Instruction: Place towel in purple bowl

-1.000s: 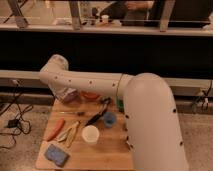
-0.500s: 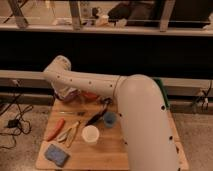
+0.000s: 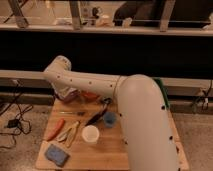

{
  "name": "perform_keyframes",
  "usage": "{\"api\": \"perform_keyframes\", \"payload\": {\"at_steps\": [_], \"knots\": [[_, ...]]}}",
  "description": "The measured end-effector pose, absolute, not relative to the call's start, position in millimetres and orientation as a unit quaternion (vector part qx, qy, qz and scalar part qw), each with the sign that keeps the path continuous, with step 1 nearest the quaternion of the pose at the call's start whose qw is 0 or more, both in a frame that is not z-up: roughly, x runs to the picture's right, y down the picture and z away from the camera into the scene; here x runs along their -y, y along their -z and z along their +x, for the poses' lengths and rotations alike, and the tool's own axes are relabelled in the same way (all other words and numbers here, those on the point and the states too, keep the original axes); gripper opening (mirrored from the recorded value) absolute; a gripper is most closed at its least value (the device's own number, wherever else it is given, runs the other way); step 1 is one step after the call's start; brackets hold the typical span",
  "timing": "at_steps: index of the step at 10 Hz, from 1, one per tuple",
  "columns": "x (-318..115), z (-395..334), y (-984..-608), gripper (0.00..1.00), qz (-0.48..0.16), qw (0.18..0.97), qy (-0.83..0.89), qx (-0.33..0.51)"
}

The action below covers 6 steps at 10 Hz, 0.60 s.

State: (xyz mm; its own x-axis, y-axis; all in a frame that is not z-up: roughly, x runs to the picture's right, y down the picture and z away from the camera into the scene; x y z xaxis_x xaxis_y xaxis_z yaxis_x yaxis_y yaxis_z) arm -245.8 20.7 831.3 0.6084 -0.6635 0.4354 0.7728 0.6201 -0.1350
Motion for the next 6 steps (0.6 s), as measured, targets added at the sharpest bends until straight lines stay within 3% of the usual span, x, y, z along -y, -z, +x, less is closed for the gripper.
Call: {"api": "perform_keyframes", "payload": {"at_steps": [6], "knots": [[-17.4, -282.3, -880.6, 0.06, -0.168, 0.875, 0.42, 0.17]]}}
